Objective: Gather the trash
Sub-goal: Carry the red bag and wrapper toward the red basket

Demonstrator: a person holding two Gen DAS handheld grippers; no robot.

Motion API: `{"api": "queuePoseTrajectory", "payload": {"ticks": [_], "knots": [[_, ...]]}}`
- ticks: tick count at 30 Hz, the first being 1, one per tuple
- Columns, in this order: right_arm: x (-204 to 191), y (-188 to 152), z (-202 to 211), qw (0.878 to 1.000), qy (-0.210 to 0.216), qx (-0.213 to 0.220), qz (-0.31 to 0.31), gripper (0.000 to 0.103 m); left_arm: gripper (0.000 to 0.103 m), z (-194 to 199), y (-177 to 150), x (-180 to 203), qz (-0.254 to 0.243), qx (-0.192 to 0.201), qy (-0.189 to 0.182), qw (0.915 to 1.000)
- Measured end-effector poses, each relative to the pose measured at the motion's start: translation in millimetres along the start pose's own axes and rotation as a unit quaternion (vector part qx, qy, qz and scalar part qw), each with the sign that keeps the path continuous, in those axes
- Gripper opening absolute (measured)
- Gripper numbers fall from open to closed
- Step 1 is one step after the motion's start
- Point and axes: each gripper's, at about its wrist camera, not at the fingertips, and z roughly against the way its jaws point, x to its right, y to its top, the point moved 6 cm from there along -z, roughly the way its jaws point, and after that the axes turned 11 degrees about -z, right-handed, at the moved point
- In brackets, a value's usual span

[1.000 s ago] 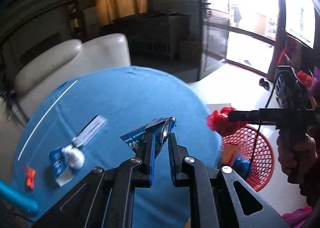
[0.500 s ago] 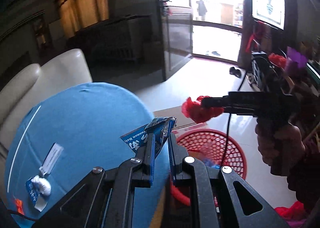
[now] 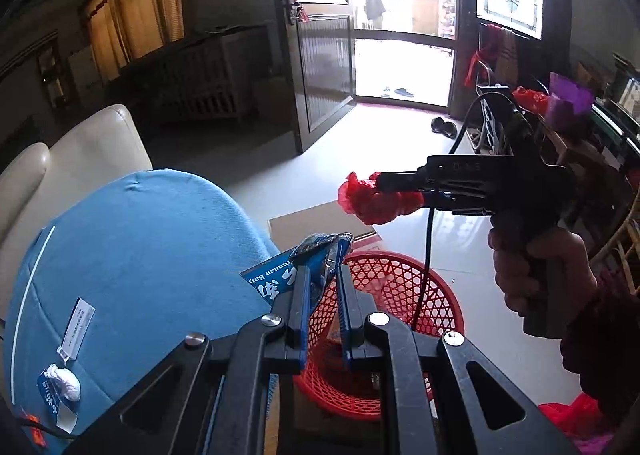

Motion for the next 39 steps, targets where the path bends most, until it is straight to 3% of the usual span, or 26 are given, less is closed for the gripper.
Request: {"api": "queuePoseTrajectory", "payload": {"ticks": [23, 39], "knots": [[13, 19, 25, 1.0, 0.005, 0.02, -0.023, 0.056, 0.013, -13, 1, 8, -0.007, -0.007, -0.015, 0.9998], [35, 3, 0, 0.998, -0.029, -0.034, -0.032, 0.056, 0.014, -34, -12, 17, 0.008, -0.04, -0.05, 0.9979]]}}
